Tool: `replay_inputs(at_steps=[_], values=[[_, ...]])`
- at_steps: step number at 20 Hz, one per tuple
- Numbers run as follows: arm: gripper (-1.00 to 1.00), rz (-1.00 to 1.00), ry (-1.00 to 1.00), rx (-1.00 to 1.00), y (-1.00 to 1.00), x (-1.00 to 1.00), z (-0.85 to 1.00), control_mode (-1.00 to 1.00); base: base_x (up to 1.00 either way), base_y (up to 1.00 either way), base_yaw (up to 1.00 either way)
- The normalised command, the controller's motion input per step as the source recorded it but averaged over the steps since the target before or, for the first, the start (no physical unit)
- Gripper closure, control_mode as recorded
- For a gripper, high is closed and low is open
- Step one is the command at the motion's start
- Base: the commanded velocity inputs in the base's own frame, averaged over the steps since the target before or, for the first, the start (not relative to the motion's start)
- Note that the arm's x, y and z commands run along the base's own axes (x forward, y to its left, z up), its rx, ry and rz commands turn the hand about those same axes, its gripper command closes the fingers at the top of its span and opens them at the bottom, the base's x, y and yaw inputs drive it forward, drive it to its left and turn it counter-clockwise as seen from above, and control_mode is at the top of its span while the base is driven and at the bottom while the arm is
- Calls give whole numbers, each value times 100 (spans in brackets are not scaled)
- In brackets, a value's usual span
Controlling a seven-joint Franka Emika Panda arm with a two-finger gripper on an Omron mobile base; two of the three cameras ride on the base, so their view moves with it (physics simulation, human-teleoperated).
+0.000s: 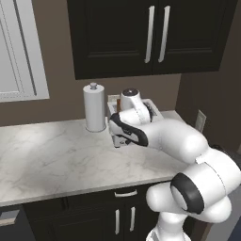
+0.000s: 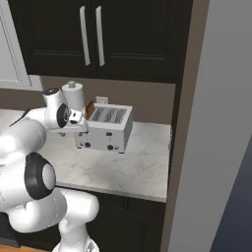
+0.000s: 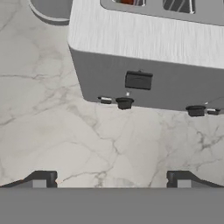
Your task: Start the toaster. Once the lever pops up, take the bread to the plate on the dining counter.
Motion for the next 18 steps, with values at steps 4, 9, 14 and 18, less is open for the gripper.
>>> replay_inputs(at_steps=[4, 9, 14, 18], values=[[-100, 0, -1, 0, 8, 19, -25, -100, 0, 0, 0], [-100, 0, -5, 0, 0, 8, -5, -100, 0, 0, 0], [-100, 0, -3, 0, 0, 4, 0, -100, 0, 0, 0], [-100, 0, -3, 0, 0, 7, -1, -100, 0, 0, 0]])
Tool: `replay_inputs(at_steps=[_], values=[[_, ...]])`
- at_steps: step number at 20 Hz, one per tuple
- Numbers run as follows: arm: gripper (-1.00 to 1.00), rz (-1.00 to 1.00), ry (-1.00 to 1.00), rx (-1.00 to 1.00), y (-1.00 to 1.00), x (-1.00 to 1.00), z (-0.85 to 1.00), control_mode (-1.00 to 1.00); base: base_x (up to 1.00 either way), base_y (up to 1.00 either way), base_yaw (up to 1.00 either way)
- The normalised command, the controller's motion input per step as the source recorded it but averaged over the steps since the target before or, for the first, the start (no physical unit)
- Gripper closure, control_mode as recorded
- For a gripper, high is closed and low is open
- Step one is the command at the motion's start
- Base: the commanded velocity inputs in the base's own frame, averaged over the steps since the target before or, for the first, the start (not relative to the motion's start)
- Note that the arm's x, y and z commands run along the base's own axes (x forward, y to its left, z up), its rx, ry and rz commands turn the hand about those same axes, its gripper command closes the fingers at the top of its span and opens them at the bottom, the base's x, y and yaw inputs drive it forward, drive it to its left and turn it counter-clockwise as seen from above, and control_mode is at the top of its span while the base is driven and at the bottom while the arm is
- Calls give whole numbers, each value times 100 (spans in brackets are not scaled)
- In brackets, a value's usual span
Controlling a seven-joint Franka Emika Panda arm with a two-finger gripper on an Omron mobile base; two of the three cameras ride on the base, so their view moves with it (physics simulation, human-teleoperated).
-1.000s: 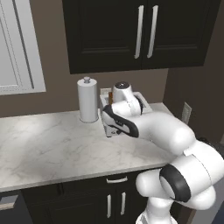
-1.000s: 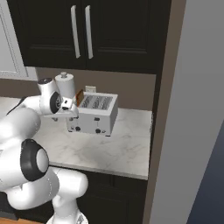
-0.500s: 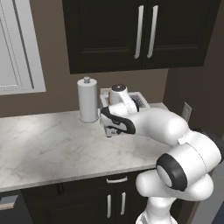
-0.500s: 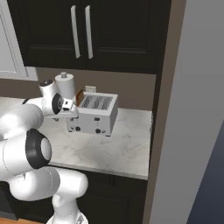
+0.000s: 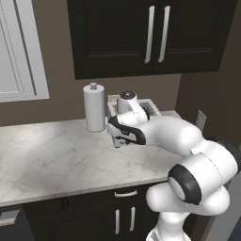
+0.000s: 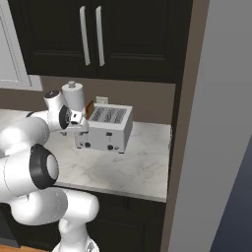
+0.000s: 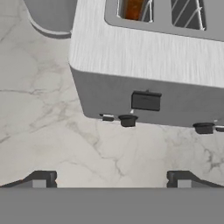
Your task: Start the toaster. Once the lever pops up, take the bread to the plate on the dining counter.
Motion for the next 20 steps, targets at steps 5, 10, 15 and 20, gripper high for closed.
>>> replay_inputs(at_steps=[5, 10, 15, 20], values=[[-100, 0, -5, 0, 0, 10, 0, -100, 0, 0, 0], [-100, 0, -1, 0, 0, 22, -2, -100, 0, 0, 0], [-100, 0, 0, 0, 0, 24, -7, -100, 0, 0, 0], [-100, 0, 0, 0, 0, 27, -14, -100, 0, 0, 0]])
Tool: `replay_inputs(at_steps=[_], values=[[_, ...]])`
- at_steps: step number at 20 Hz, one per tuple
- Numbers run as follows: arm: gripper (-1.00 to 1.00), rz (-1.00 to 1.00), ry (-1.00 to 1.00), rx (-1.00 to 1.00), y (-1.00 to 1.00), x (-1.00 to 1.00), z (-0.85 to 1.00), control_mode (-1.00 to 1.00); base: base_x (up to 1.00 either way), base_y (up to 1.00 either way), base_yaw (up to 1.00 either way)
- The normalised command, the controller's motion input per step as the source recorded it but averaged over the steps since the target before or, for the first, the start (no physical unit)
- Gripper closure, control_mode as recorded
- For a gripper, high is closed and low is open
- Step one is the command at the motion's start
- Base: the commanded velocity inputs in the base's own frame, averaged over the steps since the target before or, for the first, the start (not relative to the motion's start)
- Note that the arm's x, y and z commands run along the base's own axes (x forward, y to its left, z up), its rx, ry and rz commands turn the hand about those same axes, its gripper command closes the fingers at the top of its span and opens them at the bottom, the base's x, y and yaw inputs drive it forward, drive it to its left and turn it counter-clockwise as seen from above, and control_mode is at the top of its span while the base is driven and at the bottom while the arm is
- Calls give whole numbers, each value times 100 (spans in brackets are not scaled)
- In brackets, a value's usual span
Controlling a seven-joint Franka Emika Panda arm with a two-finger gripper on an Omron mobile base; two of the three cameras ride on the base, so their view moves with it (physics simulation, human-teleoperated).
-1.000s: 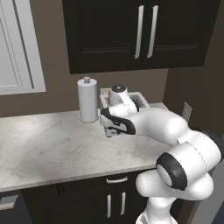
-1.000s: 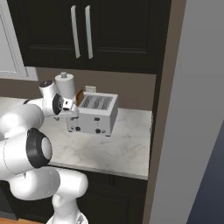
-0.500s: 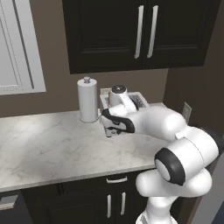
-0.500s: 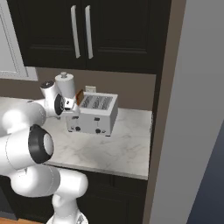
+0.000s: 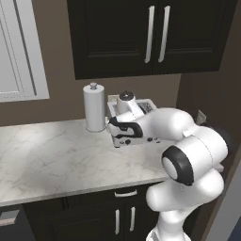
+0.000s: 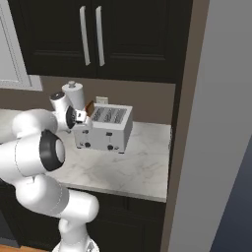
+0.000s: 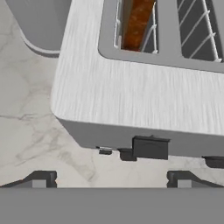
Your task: Start the toaster. Once the lever pops up, take the bread to the plate on the dining counter.
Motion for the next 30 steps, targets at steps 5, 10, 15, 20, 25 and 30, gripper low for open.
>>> replay_inputs(at_steps=[5, 10, 15, 20, 25, 30], values=[[-100, 0, 0, 0, 0, 25, -21, -100, 0, 0, 0], [-100, 0, 0, 0, 0, 24, -23, -100, 0, 0, 0], [-100, 0, 0, 0, 2, 21, -30, -100, 0, 0, 0], [-100, 0, -1, 0, 3, 4, -52, -100, 0, 0, 0], [-100, 0, -4, 0, 12, -11, -69, -100, 0, 0, 0], [-100, 0, -4, 0, 12, -8, -68, -100, 0, 0, 0]])
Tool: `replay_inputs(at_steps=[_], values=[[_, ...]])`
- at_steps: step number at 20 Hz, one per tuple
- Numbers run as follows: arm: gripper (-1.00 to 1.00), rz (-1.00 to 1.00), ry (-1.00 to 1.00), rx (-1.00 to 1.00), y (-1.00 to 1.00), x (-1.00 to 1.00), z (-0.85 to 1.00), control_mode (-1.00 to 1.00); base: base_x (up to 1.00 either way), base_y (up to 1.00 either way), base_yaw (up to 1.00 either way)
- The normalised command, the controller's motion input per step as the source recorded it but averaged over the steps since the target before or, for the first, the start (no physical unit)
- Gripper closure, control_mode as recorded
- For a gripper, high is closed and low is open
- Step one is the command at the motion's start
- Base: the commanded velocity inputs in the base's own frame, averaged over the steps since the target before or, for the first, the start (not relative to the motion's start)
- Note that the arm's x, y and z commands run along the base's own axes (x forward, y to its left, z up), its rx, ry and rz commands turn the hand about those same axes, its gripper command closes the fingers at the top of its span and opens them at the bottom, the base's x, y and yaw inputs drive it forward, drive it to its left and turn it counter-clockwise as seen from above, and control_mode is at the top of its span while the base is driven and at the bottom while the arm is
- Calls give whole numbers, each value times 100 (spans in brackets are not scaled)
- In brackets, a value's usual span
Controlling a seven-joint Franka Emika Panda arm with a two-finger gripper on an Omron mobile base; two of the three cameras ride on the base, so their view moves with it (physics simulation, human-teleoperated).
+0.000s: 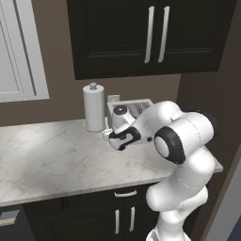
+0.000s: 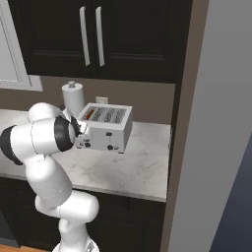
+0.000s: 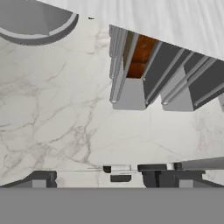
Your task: Start the toaster. Once the lever pops up, take the bread to the plate on the dining counter.
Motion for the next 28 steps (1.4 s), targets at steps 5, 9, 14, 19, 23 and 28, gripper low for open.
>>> replay_inputs(at_steps=[5, 9, 14, 19, 23, 28], values=[[-100, 0, -2, 0, 2, 0, -53, -100, 0, 0, 0], [-100, 1, -9, 1, 0, -1, -46, -100, 0, 0, 0], [-100, 0, -21, 1, 0, -40, 38, -100, 0, 0, 0], [-100, 0, -19, 0, -11, -35, 73, -100, 0, 0, 0], [-100, 0, -15, 0, -20, 0, 62, -100, 0, 0, 0], [-100, 0, -1, 2, -4, 37, 30, -100, 0, 0, 0]])
